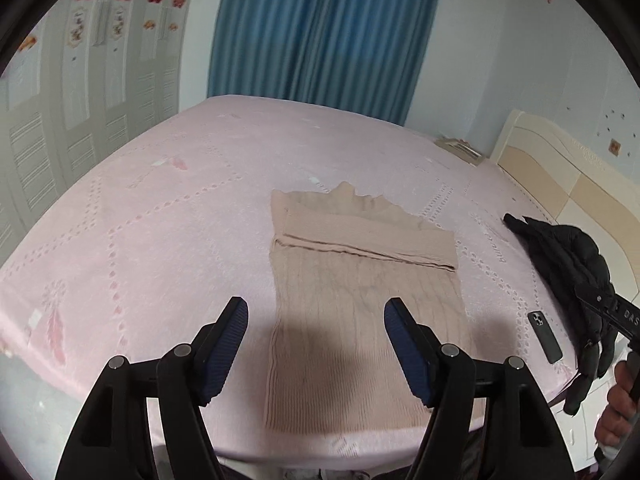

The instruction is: Fold small clothes

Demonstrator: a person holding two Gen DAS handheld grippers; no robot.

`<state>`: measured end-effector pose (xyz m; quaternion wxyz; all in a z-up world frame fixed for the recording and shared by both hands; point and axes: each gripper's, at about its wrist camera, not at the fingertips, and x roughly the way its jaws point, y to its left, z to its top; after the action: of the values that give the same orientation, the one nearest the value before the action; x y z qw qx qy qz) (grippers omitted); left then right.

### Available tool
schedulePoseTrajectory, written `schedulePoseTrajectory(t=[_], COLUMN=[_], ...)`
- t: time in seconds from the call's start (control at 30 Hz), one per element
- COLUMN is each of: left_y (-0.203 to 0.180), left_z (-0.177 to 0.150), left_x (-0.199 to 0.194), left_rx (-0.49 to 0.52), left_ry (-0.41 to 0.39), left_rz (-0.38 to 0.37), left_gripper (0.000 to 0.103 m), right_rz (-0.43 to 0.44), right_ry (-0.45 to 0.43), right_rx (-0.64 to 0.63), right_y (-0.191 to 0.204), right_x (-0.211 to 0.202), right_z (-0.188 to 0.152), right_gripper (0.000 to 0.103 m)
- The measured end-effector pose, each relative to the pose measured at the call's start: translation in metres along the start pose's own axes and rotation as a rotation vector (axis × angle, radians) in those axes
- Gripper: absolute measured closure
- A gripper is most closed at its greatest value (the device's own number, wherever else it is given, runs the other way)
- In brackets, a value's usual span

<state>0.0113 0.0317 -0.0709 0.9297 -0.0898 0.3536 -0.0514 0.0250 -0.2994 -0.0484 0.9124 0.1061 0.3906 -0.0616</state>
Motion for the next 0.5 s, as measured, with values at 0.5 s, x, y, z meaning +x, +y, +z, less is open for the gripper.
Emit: schedulePoseTrajectory(t=[0.5], left_y=[0.017], left_z=[-0.027], left_x=[-0.032], left_rx=[-0.068], left_ry=[0.03], left_rz=[-0.042], left_gripper=[0.034], right_rz=[0.08], right_ry=[-0.036], right_rx=[-0.026], right_y=[0.035], right_x=[-0.04], right_z=[-0.029], right_gripper=[0.05])
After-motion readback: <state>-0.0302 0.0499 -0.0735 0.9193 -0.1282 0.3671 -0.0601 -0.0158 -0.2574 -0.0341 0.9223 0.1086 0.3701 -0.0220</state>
